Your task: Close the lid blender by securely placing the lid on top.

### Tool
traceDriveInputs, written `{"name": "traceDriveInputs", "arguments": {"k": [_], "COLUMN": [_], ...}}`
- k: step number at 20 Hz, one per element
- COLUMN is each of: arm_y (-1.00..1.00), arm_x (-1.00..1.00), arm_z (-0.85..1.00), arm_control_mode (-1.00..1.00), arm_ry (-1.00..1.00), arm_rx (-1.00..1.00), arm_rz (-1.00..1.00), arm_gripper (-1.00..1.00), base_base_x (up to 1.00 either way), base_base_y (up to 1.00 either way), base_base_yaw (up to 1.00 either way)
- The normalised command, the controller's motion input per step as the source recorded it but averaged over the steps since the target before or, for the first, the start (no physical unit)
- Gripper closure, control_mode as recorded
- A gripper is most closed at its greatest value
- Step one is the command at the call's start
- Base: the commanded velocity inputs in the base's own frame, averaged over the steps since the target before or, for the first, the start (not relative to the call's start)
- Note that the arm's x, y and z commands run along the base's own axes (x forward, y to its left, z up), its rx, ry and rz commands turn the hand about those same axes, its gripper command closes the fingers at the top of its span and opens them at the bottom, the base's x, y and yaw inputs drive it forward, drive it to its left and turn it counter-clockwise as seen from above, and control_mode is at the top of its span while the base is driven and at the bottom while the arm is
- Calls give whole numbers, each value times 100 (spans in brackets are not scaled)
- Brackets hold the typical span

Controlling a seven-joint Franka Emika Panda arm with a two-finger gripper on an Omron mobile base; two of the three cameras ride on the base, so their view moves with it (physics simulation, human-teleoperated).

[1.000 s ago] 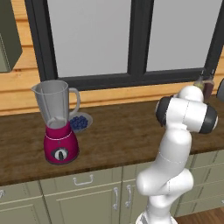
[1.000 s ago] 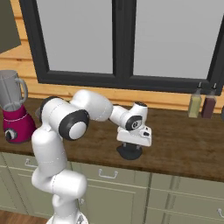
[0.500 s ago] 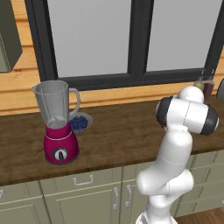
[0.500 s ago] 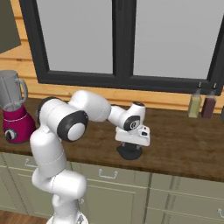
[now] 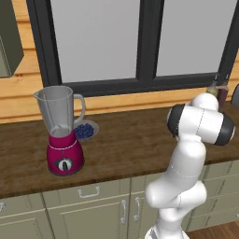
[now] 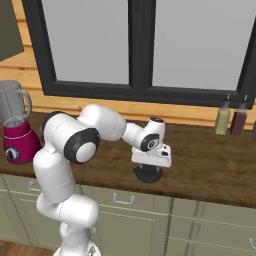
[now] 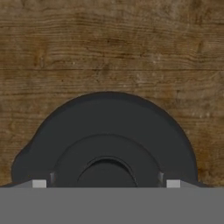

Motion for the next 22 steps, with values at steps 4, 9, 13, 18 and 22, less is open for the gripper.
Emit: {"name": "traceDriveInputs", "arguments": {"k": [4,9,13,18,22], "arm_y": [0,10,25,29,33], "arm_x": [-53,-40,-65,-39,-34], "arm_z": [-44,-52,-87,-53,-38], "arm_control_mode": [-100,-100,-100,-100,-100], "arm_ry": [-2,-1,0,-6,-15], "arm_rx": [0,0,-5,0,0], "arm_rz": [0,0,0,0,0], "arm_gripper": [-100,-100,100,100,100], "base_base_x": [0,0,0,0,0], "base_base_y": [0,0,0,0,0], "base_base_yaw": [0,0,0,0,0]}}
